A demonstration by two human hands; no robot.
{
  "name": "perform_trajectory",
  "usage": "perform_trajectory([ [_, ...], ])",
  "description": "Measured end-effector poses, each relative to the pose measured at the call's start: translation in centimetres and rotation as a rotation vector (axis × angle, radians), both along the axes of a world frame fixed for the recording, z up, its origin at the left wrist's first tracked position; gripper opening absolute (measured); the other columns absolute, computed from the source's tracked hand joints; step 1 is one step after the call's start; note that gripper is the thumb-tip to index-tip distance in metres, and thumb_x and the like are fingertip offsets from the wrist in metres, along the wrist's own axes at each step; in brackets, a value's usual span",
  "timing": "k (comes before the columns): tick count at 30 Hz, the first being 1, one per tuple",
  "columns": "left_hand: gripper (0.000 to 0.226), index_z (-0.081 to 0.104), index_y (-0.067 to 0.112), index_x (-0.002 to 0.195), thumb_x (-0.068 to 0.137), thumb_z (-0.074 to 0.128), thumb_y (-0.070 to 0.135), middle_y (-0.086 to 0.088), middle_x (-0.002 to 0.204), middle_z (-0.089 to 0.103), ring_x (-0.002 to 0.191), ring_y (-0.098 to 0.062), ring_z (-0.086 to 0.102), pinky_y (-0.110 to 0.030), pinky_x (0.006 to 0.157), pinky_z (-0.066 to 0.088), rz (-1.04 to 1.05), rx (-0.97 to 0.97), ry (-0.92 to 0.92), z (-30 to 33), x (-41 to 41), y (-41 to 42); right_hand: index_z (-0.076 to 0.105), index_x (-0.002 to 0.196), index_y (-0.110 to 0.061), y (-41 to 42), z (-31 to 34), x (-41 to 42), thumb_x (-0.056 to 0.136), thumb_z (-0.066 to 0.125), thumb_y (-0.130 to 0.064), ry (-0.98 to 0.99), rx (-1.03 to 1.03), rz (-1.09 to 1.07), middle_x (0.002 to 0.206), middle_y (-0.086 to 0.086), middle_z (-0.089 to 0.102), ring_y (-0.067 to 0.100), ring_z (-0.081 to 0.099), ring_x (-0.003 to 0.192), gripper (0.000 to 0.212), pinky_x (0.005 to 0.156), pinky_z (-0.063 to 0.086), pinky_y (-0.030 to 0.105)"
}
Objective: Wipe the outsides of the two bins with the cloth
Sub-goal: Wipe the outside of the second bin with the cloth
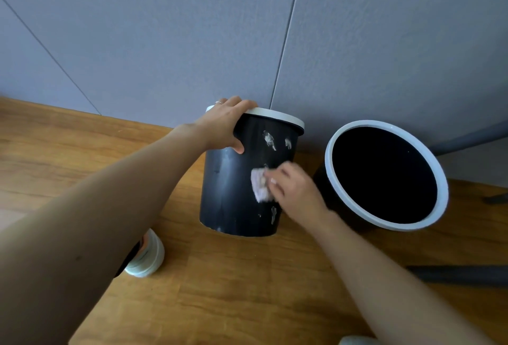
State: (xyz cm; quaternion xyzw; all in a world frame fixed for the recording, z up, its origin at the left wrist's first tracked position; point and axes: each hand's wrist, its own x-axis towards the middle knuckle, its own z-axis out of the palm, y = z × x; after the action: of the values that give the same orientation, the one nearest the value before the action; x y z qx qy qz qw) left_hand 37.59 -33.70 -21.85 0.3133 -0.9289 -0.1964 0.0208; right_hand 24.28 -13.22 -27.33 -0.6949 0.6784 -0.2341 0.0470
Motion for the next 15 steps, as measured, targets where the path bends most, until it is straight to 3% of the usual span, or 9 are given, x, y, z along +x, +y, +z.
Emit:
perform_trajectory([
  [4, 0.099, 0.038, 0.026, 0.137, 0.053, 0.09, 0.026, -0.002, 0.12, 0.046, 0.112, -0.03, 0.041, -0.04, 0.094, 0.039, -0.013, -0.005, 0.012, -0.1, 0.0, 0.2, 0.071, 0.103, -0.006, -4.8, 2.9, -1.2, 0.09, 0.063, -0.011, -0.016, -0.076, -0.157, 0.09, 0.014, 0.056, 0.032, 0.053, 0.085, 0.016, 0.072, 0.047, 0.039],
  [8, 0.099, 0.037, 0.026, 0.138, 0.054, 0.091, 0.027, -0.003, 0.121, 0.046, 0.112, -0.031, 0.041, -0.042, 0.095, 0.039, -0.009, -0.008, 0.007, -0.1, 0.2, 0.0, 0.069, 0.102, -0.004, -3.7, 2.1, 0.1, 0.09, 0.062, -0.009, -0.009, -0.079, -0.19, 0.088, 0.014, 0.055, 0.031, 0.052, 0.082, 0.015, 0.069, 0.047, 0.039],
  [15, 0.099, 0.037, 0.027, 0.138, 0.054, 0.091, 0.029, -0.002, 0.123, 0.046, 0.113, -0.03, 0.04, -0.042, 0.096, 0.039, -0.019, -0.008, 0.008, -0.3, 0.2, 0.0, 0.068, 0.089, -0.005, 3.3, -0.3, 2.4, 0.082, 0.066, 0.002, 0.049, 0.072, 0.184, 0.082, 0.009, 0.057, 0.021, 0.053, 0.072, 0.01, 0.06, 0.052, 0.036],
])
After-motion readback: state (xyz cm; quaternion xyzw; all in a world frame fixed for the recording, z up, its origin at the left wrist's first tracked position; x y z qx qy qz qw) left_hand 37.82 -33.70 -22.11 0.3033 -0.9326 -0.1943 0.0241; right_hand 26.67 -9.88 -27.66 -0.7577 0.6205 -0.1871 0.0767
